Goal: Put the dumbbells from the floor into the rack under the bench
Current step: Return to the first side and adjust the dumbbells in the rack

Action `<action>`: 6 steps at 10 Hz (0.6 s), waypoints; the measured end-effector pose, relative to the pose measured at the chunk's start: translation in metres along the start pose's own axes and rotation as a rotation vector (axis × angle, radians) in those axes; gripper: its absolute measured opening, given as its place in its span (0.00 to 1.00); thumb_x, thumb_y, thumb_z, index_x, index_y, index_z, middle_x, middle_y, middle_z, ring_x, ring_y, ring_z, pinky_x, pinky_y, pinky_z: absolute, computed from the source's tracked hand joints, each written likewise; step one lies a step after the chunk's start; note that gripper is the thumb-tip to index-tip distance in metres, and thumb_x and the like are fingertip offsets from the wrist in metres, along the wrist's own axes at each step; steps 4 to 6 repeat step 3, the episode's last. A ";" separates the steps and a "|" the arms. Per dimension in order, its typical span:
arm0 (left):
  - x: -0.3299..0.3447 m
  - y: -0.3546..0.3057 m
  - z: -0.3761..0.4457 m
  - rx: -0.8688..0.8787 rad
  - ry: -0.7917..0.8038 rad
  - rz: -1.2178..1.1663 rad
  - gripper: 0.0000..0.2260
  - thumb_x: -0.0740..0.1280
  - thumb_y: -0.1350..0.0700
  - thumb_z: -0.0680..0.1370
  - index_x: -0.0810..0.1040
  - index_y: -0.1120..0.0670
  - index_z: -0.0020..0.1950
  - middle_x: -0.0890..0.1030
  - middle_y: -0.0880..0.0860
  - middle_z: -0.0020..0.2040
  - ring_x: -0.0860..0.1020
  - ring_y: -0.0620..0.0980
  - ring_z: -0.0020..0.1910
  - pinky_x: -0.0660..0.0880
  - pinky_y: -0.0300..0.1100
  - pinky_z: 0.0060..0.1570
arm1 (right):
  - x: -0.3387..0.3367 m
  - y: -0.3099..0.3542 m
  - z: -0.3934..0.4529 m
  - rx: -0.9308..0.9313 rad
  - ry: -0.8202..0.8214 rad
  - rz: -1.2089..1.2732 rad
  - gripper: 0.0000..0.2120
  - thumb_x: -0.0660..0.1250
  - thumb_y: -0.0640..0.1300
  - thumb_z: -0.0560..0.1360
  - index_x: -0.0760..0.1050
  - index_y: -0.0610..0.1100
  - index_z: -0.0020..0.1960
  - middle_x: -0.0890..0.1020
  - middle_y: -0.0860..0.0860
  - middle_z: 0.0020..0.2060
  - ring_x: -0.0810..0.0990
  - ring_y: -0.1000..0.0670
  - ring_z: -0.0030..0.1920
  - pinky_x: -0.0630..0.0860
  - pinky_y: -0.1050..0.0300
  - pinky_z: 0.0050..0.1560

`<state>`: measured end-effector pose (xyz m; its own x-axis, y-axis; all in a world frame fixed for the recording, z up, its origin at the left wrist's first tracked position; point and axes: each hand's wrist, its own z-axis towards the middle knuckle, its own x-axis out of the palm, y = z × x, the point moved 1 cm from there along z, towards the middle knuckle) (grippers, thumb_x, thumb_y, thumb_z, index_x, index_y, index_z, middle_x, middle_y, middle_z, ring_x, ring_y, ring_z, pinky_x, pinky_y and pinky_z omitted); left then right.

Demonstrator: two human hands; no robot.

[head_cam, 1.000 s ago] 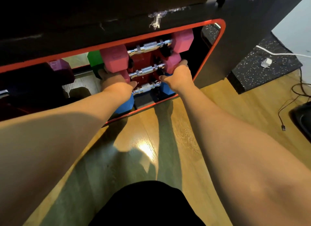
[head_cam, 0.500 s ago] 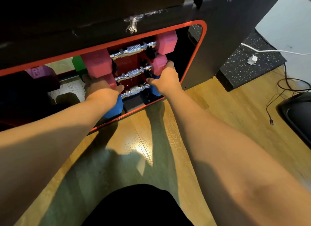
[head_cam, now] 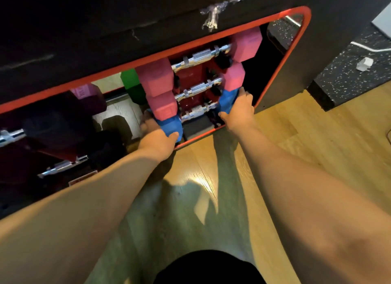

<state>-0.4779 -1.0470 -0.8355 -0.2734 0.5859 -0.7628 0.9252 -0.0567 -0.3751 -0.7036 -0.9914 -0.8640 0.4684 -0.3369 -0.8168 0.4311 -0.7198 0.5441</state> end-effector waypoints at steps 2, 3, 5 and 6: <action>-0.015 0.013 -0.001 0.055 0.116 -0.172 0.32 0.66 0.37 0.74 0.68 0.58 0.70 0.78 0.58 0.62 0.76 0.59 0.59 0.73 0.52 0.62 | -0.014 -0.004 0.000 -0.019 0.085 -0.037 0.43 0.74 0.45 0.73 0.54 0.46 0.79 0.64 0.46 0.74 0.69 0.35 0.69 0.70 0.41 0.68; -0.037 0.009 -0.021 0.092 0.088 -0.257 0.33 0.68 0.43 0.75 0.63 0.59 0.72 0.75 0.55 0.64 0.75 0.59 0.63 0.71 0.53 0.65 | -0.033 0.002 -0.022 -0.040 0.153 -0.098 0.40 0.74 0.52 0.73 0.58 0.43 0.78 0.66 0.46 0.74 0.68 0.37 0.71 0.70 0.42 0.68; -0.037 0.009 -0.021 0.092 0.088 -0.257 0.33 0.68 0.43 0.75 0.63 0.59 0.72 0.75 0.55 0.64 0.75 0.59 0.63 0.71 0.53 0.65 | -0.033 0.002 -0.022 -0.040 0.153 -0.098 0.40 0.74 0.52 0.73 0.58 0.43 0.78 0.66 0.46 0.74 0.68 0.37 0.71 0.70 0.42 0.68; -0.037 0.009 -0.021 0.092 0.088 -0.257 0.33 0.68 0.43 0.75 0.63 0.59 0.72 0.75 0.55 0.64 0.75 0.59 0.63 0.71 0.53 0.65 | -0.033 0.002 -0.022 -0.040 0.153 -0.098 0.40 0.74 0.52 0.73 0.58 0.43 0.78 0.66 0.46 0.74 0.68 0.37 0.71 0.70 0.42 0.68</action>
